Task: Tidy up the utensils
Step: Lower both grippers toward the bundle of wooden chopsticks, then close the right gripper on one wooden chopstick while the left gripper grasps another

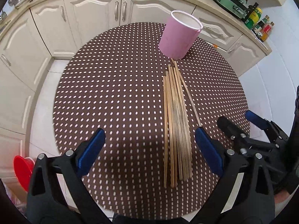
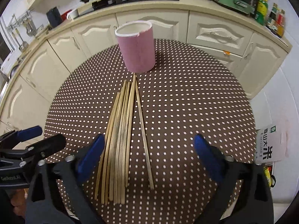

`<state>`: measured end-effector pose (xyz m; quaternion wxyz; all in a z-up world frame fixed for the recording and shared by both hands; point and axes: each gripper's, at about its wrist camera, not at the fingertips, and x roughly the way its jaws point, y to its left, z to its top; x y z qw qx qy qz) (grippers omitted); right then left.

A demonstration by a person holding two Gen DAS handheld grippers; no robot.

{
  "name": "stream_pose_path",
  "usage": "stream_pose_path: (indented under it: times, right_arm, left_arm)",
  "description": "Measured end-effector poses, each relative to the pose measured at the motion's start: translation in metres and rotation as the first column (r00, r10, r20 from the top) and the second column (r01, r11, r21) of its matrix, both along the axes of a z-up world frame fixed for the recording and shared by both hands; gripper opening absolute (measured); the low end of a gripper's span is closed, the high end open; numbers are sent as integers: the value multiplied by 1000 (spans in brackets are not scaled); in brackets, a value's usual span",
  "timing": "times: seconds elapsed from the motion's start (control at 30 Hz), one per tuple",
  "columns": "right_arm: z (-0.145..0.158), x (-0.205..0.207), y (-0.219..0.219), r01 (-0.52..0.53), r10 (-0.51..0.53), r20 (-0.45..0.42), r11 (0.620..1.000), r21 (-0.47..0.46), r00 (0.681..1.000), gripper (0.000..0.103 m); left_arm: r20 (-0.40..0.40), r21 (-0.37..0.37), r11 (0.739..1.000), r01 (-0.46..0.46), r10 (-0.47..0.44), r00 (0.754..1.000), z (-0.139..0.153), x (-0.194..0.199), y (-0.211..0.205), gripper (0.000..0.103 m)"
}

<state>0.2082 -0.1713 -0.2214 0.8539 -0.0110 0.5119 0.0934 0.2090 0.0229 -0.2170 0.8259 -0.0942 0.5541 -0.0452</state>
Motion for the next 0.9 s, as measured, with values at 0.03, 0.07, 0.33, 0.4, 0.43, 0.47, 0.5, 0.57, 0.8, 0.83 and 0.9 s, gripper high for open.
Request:
stream_pose_path:
  times: [0.03,0.07,0.33,0.4,0.43,0.47,0.5,0.57,0.8,0.83,0.9]
  right_arm:
    - [-5,3,3,-6,6,-6,1000,-5,1000,76]
    - [-10,7,4,-8,8,-15,1000,-10,1000,74]
    - [-41,36,13,-24,22,-75,1000,-18,997,42]
    - [-50,44,16,-28,27,-95,1000,-11,995,36]
    - [-52,46,17,-33,31,-100,999,-11,994,34]
    - [-56,50,19,-41,39,-109,999,-16,993,33]
    - [-60,53,21,-49,46,-115,998,-28,992,31]
    - [-64,55,24,-58,52,-117,997,-44,992,28]
    - [-63,61,22,-32,27,-116,998,-45,993,9]
    - [-63,63,21,-22,17,-120,999,-36,993,7]
    - [-65,63,16,10,-10,-133,1000,-3,991,6]
  left_arm:
    - [-9,0,1000,7,-7,1000,-6,5,-1,90]
    - [-19,3,1000,12,-12,1000,-11,9,-1,87]
    - [-62,-22,999,47,-48,997,-43,36,-1,83]
    - [-62,-30,998,60,-62,996,-50,40,-1,82]
    - [-60,-21,998,67,-68,996,-53,42,-2,82]
    - [-62,-5,997,75,-75,995,-56,45,-4,81]
    - [-69,6,997,81,-81,994,-60,47,-5,78]
    - [-91,2,996,90,-89,992,-67,52,-5,74]
    - [-111,-5,995,103,-103,988,-80,61,-8,74]
    - [-110,8,994,109,-107,988,-82,63,-11,73]
    - [-109,39,992,121,-116,987,-83,69,-19,74]
